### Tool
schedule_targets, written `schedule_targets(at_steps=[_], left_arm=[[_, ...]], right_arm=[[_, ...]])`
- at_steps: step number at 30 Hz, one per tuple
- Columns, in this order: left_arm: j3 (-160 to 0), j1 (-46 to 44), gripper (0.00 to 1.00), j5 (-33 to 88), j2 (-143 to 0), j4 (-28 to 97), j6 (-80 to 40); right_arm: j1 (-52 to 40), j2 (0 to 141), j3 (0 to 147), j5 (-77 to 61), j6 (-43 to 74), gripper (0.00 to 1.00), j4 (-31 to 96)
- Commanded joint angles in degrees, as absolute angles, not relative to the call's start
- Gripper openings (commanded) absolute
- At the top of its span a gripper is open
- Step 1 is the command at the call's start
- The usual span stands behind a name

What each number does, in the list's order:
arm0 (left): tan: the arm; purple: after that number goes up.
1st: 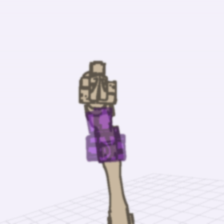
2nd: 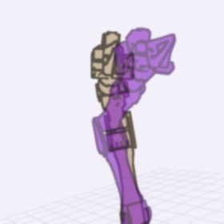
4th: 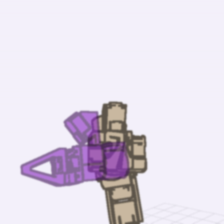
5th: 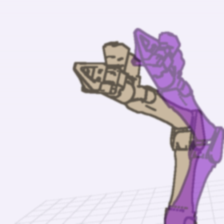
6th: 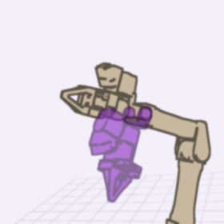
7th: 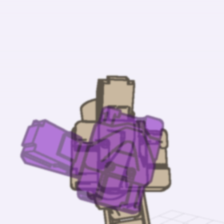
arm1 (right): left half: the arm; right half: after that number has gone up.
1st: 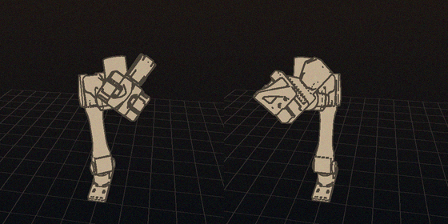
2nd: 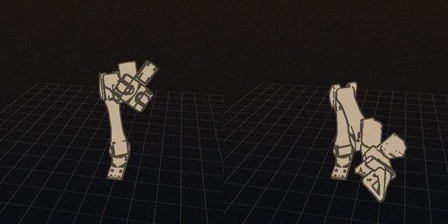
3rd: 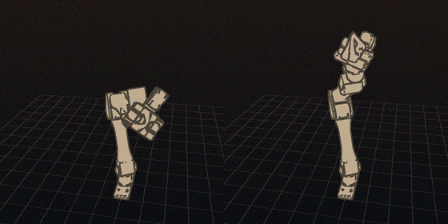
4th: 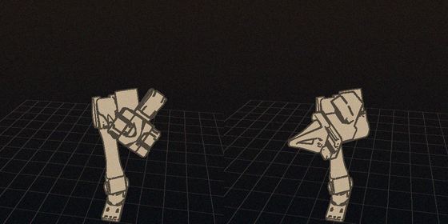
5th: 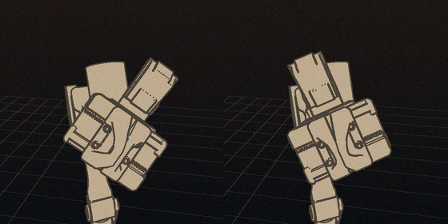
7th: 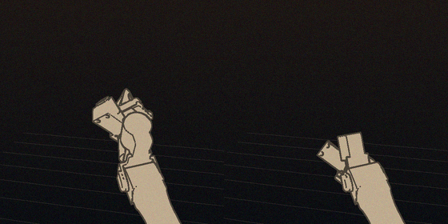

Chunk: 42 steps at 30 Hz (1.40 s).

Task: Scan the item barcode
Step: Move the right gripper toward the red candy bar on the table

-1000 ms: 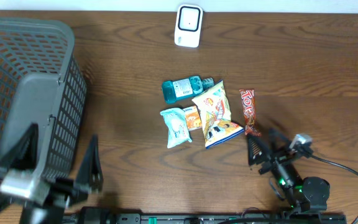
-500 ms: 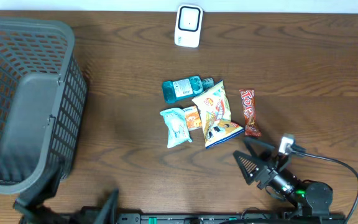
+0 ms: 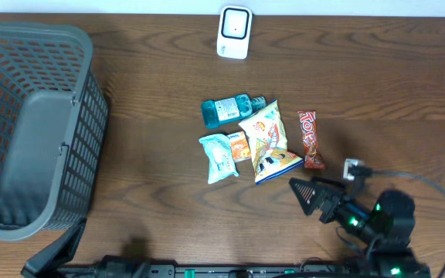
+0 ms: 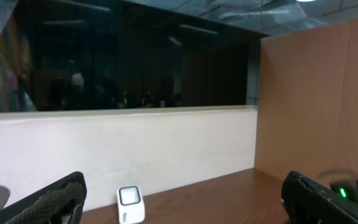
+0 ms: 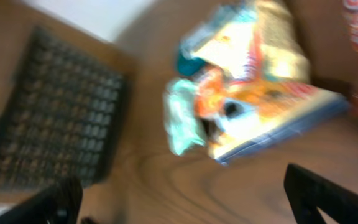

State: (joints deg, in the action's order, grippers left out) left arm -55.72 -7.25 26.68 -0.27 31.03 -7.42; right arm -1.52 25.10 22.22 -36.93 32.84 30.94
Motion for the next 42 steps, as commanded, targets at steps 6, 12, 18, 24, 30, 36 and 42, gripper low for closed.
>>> schedule_targets(at_steps=[6, 12, 18, 24, 30, 36, 42], left_arm=[[-55.6, -7.5, 0.98, 5.8, -0.3, 25.3, -4.8], [-55.6, -7.3, 0.98, -3.6, -0.3, 21.7, -4.8], [-55.5, -7.3, 0.98, -3.7, -0.3, 23.5, -4.8], [-55.5, -7.3, 0.98, -3.7, -0.2, 25.0, -4.8], [-55.5, -7.3, 0.98, -3.7, -0.2, 26.1, -4.8], [-55.5, -7.3, 0.98, -3.7, -0.2, 26.1, -4.8], [-55.5, -7.3, 0.98, -3.7, -0.2, 26.0, -4.8]], right_arm=[[-10.3, 49.9, 47.1, -1.2, 24.0, 0.99, 44.8], [-16.1, 61.3, 50.6, 0.1, 23.9, 0.99, 42.4], [-16.3, 71.7, 50.6, 5.3, 24.6, 0.89, 36.7], [-17.8, 80.5, 50.6, 14.2, 27.6, 0.88, 39.2], [-18.0, 81.9, 50.6, 6.7, 53.6, 0.93, 47.1], [-18.2, 81.8, 50.6, -2.3, 70.2, 0.96, 43.6], [-19.7, 81.8, 48.8, 4.6, 84.1, 0.97, 41.4]])
